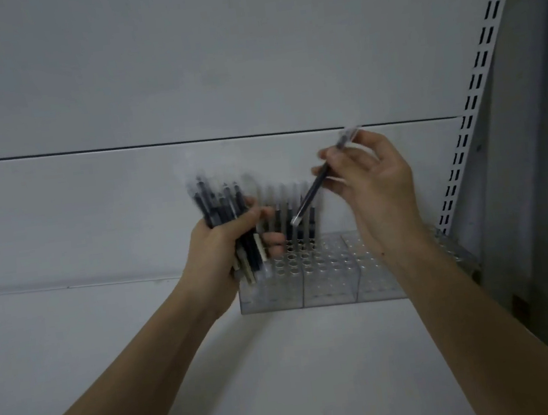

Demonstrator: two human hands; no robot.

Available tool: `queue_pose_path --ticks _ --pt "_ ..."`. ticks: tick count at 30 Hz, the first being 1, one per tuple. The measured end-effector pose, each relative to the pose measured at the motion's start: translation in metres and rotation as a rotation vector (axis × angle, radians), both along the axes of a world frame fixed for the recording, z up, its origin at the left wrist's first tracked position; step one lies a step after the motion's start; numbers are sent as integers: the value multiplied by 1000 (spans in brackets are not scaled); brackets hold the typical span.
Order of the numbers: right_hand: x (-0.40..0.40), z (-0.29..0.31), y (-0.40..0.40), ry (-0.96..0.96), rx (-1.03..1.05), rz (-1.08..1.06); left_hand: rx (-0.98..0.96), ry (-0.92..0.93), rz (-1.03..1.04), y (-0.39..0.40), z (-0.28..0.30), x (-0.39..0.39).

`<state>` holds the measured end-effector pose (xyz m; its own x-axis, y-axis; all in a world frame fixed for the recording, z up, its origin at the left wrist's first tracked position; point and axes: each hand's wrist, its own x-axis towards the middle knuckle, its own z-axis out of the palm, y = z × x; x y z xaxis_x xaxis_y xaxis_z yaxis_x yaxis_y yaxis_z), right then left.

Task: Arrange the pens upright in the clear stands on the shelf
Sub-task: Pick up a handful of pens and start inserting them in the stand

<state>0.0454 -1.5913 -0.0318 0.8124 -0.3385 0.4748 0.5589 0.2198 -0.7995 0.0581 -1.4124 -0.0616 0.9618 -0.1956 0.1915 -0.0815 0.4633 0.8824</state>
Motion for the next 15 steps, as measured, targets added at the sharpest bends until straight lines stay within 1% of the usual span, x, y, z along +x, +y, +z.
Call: queue_pose_path --ticks 2,4,7,15 --pt "3 -1 -11 -13 -3 -142 -103 -1 134 4 0 5" --pt "8 -5 -17 14 -126 -285 -186 -17 242 9 0 10" --pt "14 -13 -21 58 -288 -418 -259 -7 315 12 -2 15" --pt "23 -26 -16 100 -404 -421 -235 31 349 10 -9 19"
